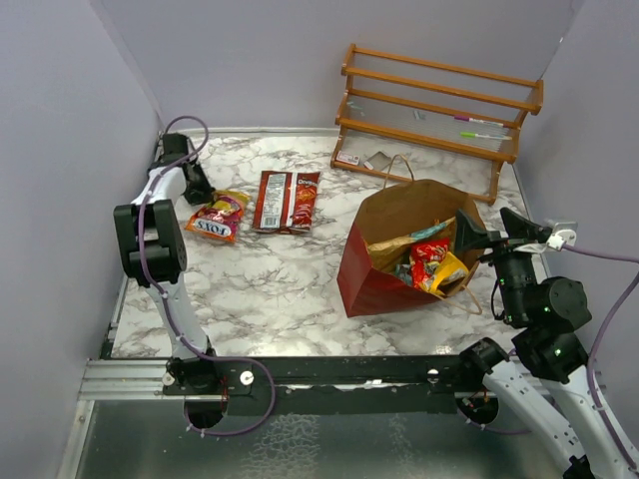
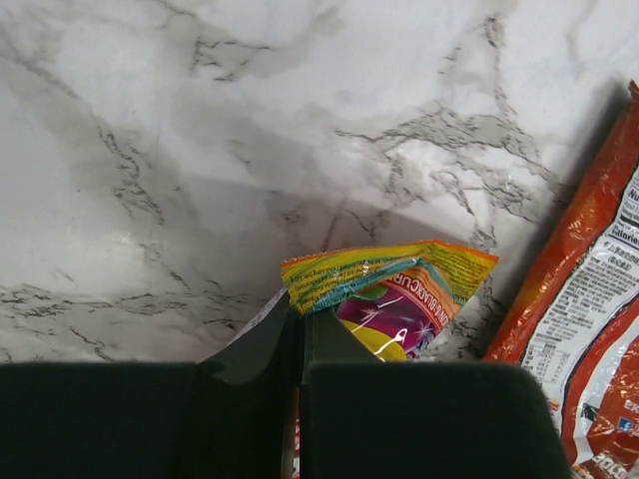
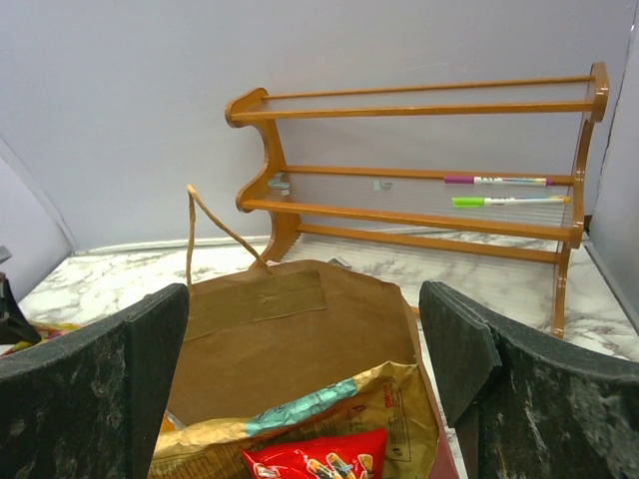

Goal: Take the snacks out of the paper bag
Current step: Place the snack at the center of the board, then take out the snack from the paper bag.

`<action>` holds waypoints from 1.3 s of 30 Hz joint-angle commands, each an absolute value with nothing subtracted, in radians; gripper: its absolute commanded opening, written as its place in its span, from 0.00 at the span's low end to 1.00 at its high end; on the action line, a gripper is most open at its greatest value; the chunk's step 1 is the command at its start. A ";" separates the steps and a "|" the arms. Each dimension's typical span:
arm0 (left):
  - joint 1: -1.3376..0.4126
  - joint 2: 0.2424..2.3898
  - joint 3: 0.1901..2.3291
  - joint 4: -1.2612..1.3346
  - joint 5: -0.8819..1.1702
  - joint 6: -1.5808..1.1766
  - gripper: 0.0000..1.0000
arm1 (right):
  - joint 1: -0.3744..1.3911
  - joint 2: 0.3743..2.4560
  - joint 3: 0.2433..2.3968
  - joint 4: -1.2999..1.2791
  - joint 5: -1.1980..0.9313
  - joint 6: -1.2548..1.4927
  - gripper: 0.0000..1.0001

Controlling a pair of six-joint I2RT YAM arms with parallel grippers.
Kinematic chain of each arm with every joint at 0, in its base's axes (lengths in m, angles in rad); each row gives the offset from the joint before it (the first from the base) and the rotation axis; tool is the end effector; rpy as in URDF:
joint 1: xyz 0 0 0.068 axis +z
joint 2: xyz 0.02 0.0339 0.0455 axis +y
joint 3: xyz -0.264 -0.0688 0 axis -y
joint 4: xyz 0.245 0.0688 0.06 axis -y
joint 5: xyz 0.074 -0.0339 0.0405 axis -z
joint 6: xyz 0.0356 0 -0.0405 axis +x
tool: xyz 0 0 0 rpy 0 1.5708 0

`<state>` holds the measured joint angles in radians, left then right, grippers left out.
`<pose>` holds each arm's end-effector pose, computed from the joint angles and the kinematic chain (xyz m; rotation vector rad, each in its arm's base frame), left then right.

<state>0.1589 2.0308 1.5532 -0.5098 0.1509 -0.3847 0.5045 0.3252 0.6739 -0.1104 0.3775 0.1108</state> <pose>0.4378 0.0647 0.1996 -0.6325 2.4863 -0.2794 0.0796 0.0290 0.3632 0.0562 1.3533 0.2674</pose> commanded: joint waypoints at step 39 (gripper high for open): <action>-0.723 1.412 1.513 -0.219 0.096 -0.196 0.74 | 0.504 0.308 0.672 -0.100 0.391 0.110 0.99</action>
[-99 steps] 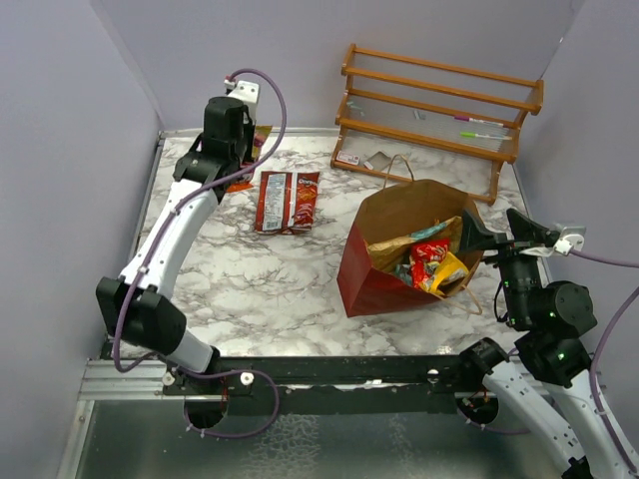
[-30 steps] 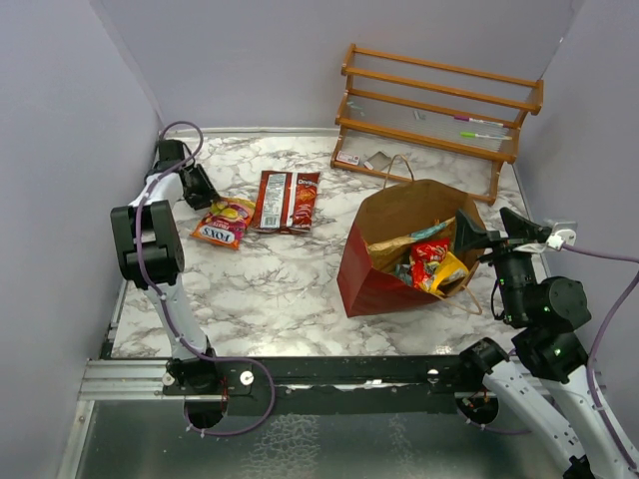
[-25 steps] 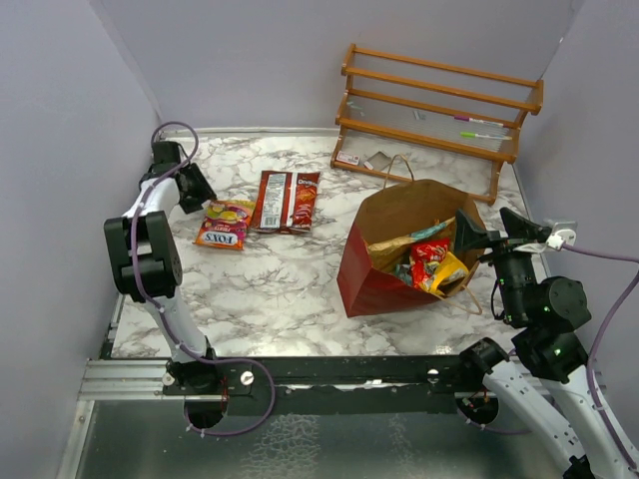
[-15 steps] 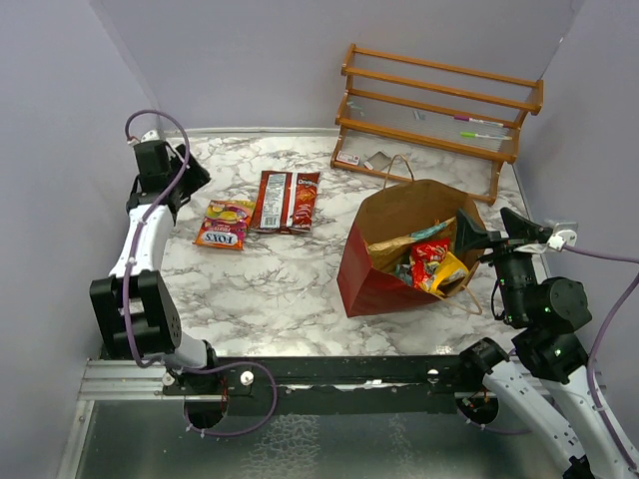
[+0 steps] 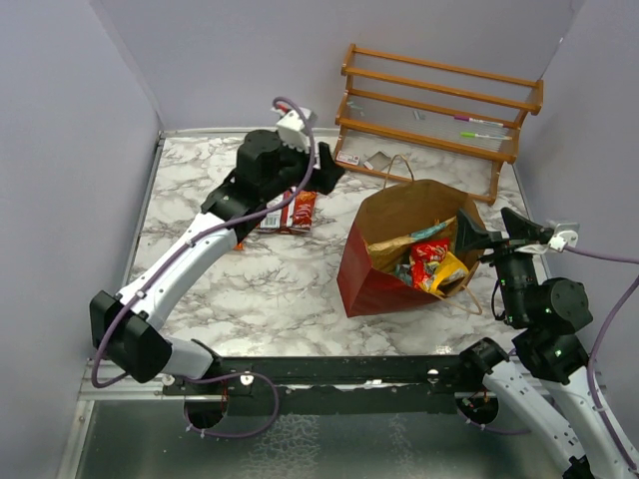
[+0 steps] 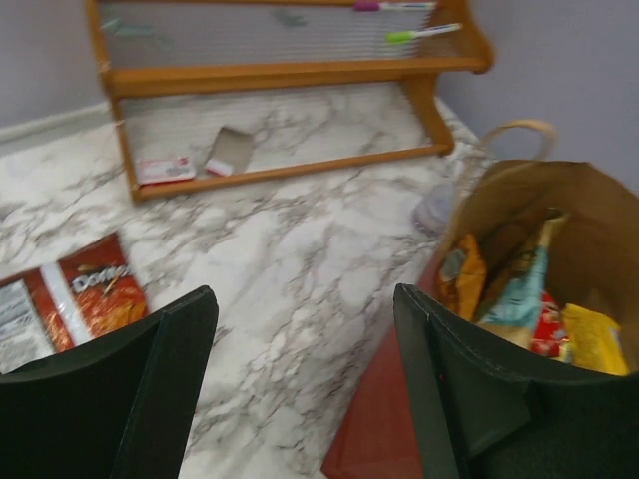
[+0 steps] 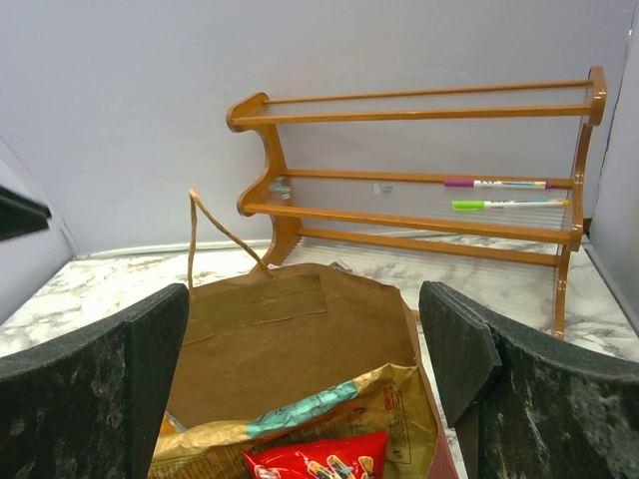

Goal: Take the snacks out of the paper bag
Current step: Take out the snack from the paper bag.

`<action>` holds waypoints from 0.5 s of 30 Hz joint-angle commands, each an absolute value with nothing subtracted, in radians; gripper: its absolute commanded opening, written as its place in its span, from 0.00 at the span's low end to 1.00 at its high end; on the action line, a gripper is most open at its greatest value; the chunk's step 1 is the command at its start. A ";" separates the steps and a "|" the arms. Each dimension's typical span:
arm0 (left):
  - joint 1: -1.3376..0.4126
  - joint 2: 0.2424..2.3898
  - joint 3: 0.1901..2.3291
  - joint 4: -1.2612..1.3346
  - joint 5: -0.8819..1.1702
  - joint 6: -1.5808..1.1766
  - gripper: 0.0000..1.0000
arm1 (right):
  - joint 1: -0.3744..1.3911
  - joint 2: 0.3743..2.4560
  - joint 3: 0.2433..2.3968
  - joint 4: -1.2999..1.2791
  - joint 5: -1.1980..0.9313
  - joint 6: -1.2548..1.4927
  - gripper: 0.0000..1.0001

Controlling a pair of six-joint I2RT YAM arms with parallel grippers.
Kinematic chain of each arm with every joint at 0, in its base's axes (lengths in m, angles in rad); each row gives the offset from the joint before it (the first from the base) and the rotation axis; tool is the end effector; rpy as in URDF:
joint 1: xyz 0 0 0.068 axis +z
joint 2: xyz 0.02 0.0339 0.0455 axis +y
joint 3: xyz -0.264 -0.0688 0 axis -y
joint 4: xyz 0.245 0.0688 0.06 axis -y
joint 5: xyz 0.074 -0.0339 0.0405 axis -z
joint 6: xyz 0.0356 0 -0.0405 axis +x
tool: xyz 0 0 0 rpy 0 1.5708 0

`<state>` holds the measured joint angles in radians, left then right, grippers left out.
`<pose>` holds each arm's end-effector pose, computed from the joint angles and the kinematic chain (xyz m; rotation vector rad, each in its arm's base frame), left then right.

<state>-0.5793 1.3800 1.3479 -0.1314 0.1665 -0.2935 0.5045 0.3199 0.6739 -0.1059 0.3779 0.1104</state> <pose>0.2682 -0.1825 0.4071 0.3810 1.7565 -0.7786 0.0783 0.0282 0.3640 0.0590 1.3442 0.2699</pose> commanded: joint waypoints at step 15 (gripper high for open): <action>-1.027 1.925 2.119 -0.637 0.003 -0.127 0.75 | 0.504 0.254 0.669 -0.106 0.430 0.103 0.99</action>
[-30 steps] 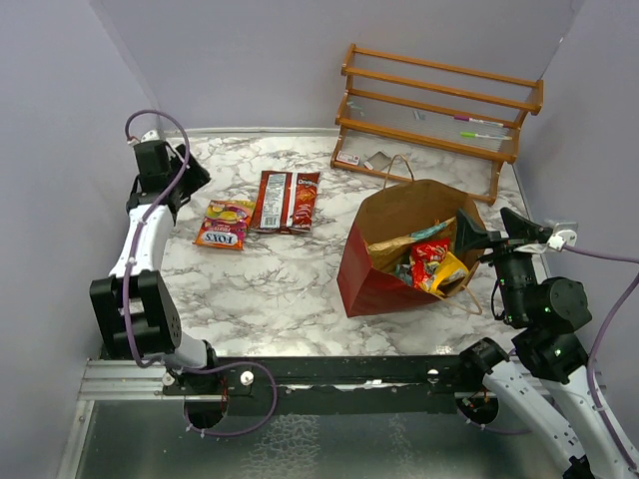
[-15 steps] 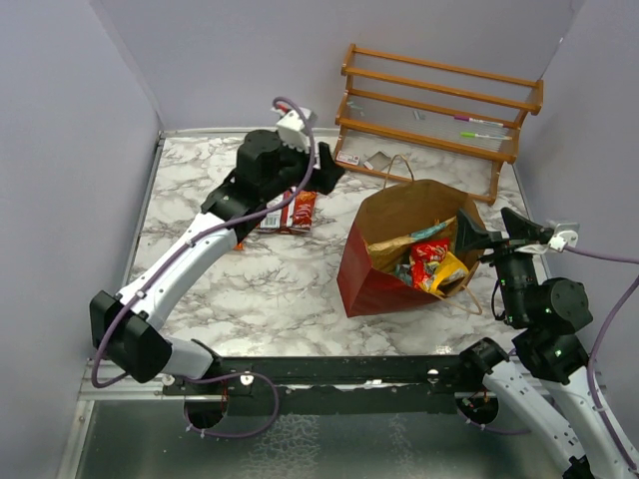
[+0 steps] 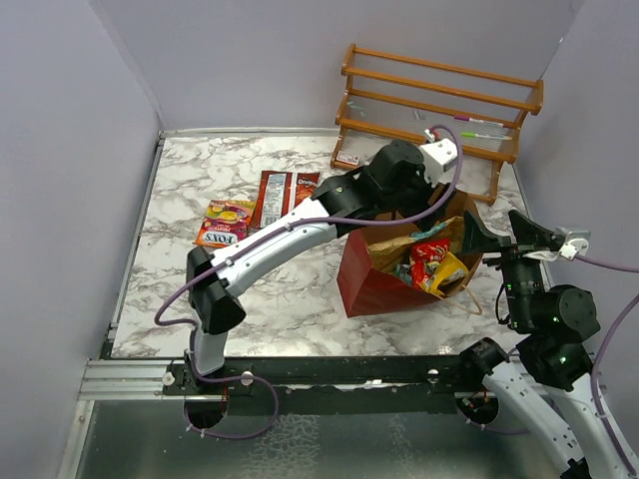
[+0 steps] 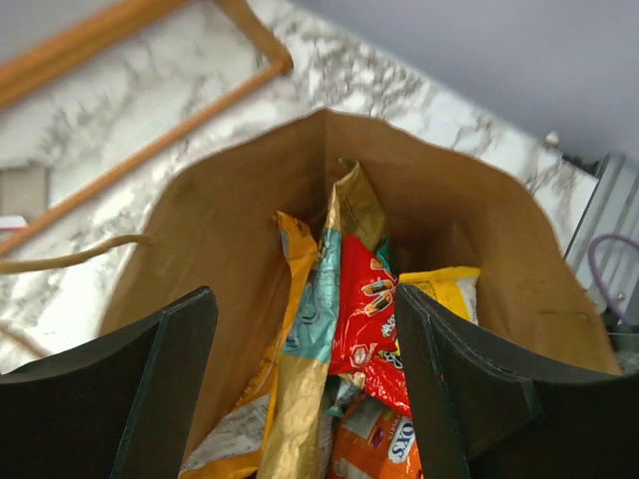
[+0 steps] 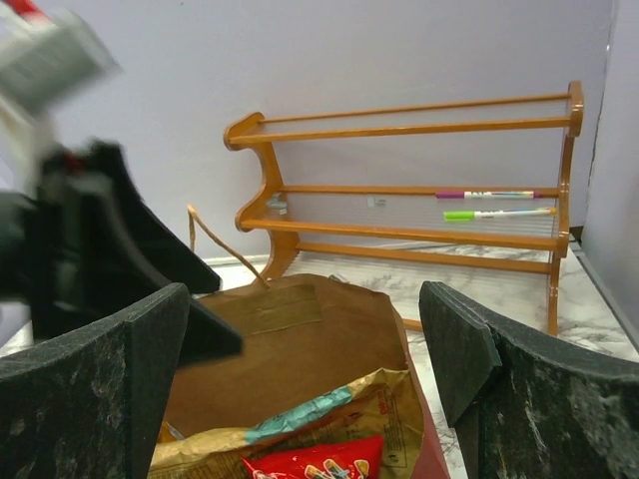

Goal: Take the snacks out of the paper bag
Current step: Take out the snack from the paper bag.

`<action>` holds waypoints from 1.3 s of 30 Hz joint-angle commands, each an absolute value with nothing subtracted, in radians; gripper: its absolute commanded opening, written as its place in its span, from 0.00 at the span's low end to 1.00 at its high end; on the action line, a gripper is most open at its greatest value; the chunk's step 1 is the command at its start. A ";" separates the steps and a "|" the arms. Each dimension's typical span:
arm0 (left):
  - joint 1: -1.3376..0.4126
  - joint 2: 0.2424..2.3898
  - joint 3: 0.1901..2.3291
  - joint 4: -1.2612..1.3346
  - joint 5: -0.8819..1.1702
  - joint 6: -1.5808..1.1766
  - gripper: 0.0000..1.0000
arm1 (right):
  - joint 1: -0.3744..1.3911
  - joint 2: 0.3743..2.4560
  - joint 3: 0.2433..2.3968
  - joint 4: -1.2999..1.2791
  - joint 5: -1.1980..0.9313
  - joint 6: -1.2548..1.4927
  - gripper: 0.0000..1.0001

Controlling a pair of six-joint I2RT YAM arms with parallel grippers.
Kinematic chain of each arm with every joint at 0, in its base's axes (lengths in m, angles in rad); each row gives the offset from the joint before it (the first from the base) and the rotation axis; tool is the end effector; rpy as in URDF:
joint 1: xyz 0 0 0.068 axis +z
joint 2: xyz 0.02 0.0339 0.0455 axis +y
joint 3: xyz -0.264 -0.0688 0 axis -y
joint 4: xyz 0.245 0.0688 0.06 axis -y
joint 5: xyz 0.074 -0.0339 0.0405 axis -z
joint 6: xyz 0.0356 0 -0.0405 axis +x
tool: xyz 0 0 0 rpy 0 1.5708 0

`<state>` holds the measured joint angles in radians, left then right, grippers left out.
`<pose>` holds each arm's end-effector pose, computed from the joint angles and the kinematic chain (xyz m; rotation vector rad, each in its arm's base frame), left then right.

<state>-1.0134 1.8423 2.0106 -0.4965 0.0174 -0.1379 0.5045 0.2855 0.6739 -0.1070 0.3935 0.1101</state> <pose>0.2248 -0.3619 0.4327 0.8504 1.7879 -0.7860 0.0708 0.0235 0.3658 0.0815 1.3137 0.2701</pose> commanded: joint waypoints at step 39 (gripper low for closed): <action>-1.082 2.204 2.414 -0.768 -0.095 -0.010 0.00 | 0.505 0.237 0.670 -0.117 0.433 0.101 0.99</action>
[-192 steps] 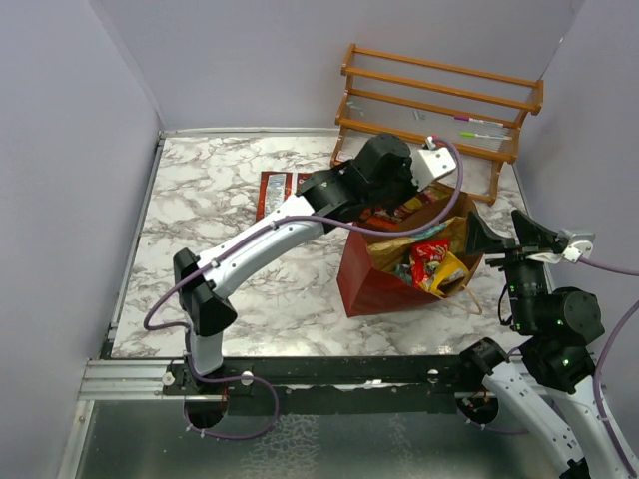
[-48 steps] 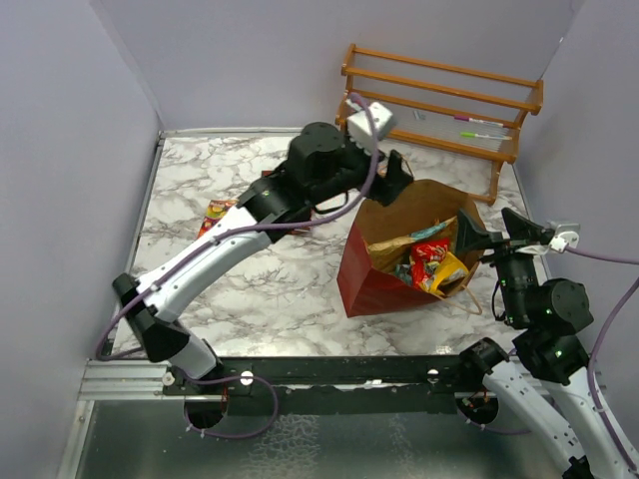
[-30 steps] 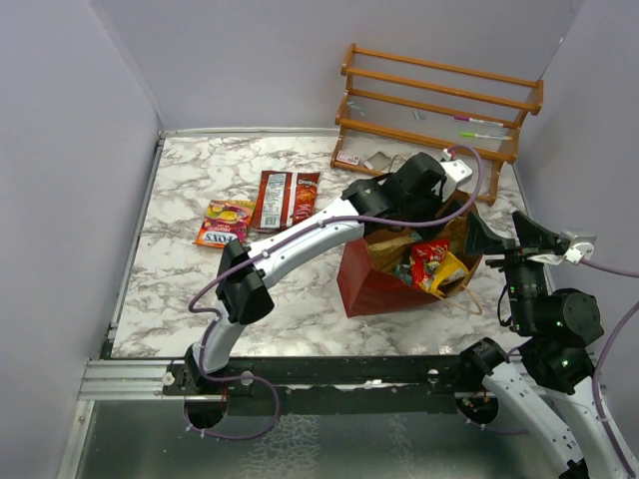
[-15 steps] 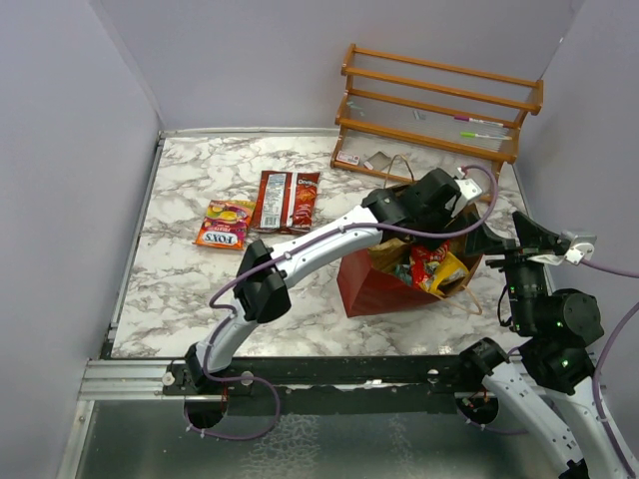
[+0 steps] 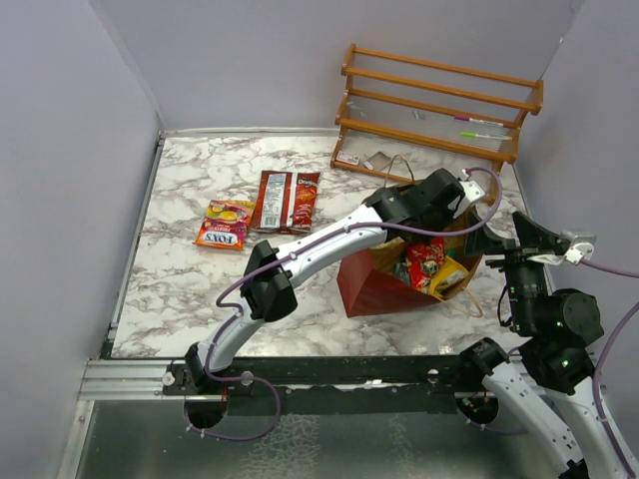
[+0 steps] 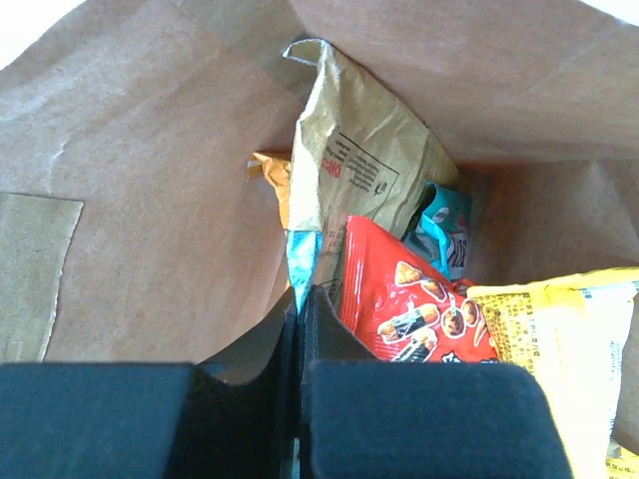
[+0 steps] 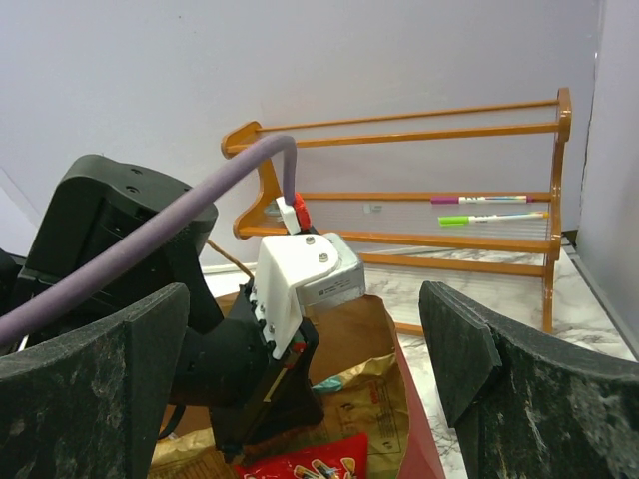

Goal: Take the snacks out of the paper bag
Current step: Take out the snack from the paper bag.

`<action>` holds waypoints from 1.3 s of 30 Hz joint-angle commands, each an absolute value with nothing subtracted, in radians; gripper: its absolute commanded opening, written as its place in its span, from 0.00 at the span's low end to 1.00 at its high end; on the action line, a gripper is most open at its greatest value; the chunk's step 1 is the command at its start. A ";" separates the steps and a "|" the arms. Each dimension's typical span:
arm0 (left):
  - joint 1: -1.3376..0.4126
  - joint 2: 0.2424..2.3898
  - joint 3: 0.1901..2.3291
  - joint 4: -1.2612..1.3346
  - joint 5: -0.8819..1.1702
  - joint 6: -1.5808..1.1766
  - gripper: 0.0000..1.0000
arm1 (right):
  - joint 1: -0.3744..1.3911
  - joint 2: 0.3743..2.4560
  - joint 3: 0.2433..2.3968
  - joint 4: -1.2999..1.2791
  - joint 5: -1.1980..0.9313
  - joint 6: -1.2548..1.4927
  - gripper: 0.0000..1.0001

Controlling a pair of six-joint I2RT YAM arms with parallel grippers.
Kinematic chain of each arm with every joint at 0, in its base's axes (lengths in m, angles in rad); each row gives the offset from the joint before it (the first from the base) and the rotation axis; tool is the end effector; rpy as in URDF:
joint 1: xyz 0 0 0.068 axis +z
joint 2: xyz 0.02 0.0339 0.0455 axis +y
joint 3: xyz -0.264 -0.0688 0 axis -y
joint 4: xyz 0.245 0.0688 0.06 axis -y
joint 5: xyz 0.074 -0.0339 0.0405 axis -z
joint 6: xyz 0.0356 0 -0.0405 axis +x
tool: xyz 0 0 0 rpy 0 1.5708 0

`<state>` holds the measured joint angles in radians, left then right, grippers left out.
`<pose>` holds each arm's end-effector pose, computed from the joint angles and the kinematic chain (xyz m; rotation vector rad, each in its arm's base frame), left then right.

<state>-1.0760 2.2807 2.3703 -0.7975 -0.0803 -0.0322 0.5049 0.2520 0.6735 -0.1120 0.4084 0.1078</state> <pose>0.2465 -0.4509 0.3242 1.1212 2.0358 -0.4835 0.0637 0.0190 0.3668 0.1005 1.2882 0.2680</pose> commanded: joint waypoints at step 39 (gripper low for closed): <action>-1.028 1.494 2.247 -0.420 -0.904 0.227 0.00 | 0.505 0.188 0.639 -0.081 0.500 0.118 0.99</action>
